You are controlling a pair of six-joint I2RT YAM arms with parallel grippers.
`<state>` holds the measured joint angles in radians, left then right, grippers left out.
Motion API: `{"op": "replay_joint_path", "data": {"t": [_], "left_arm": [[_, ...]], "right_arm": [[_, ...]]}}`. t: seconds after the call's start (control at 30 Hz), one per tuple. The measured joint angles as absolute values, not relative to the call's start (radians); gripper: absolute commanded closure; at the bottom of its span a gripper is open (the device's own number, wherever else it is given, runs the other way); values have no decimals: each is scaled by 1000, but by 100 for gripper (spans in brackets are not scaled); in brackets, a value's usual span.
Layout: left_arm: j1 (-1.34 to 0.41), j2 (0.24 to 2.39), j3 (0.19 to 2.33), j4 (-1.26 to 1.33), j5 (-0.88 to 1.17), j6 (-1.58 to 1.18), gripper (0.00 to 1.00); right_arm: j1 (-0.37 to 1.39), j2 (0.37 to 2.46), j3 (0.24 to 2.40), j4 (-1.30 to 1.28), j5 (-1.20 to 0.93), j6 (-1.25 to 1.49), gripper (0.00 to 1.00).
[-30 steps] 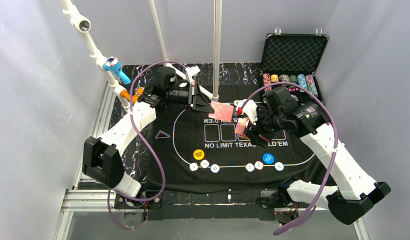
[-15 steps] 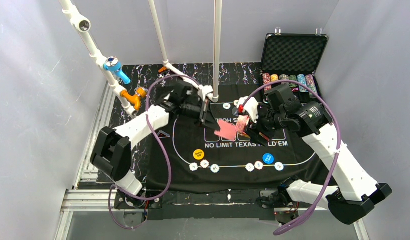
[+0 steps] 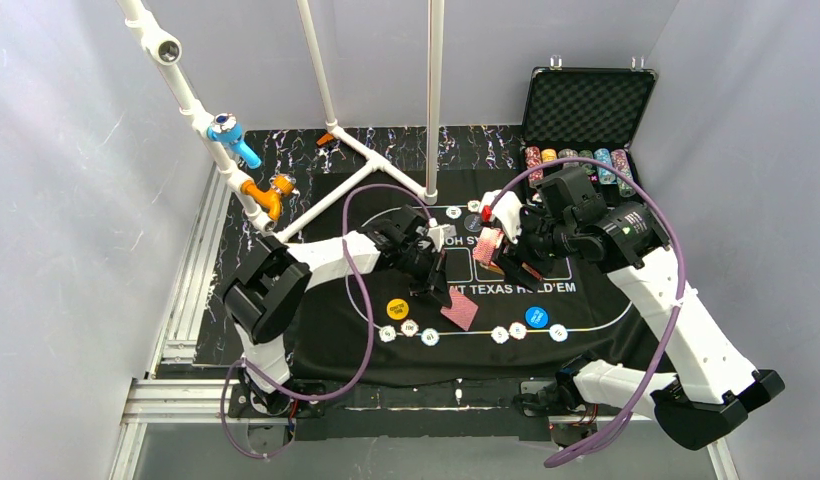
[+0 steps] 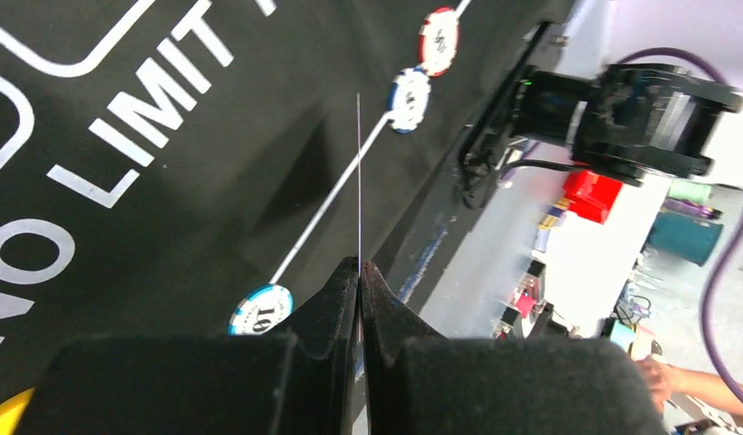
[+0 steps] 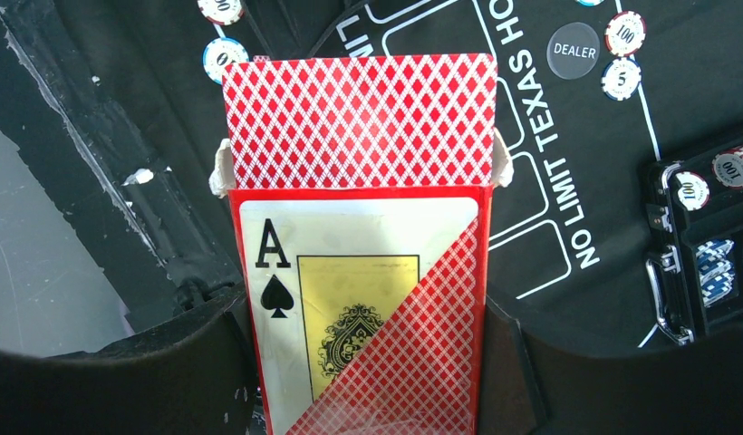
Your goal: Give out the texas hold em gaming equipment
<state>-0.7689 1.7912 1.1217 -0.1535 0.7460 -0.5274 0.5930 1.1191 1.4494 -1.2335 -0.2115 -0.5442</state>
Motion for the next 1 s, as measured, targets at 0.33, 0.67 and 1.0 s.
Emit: {"op": "replay_joint_path", "data": {"t": [0.33,0.67,1.0], "left_arm": [[-852,1902,1106,-103,628,-617,100],[-916,2007,1154,17,600,-765,100],[-958,2090,1258,51,591,-809,100]], "right_arm": [[577,1119,1450,-1234,-212,-534,99],[576,1116,1450,-1282,-204,-533,99],[576,1091,1450,-1288,-199,-529,99]]}}
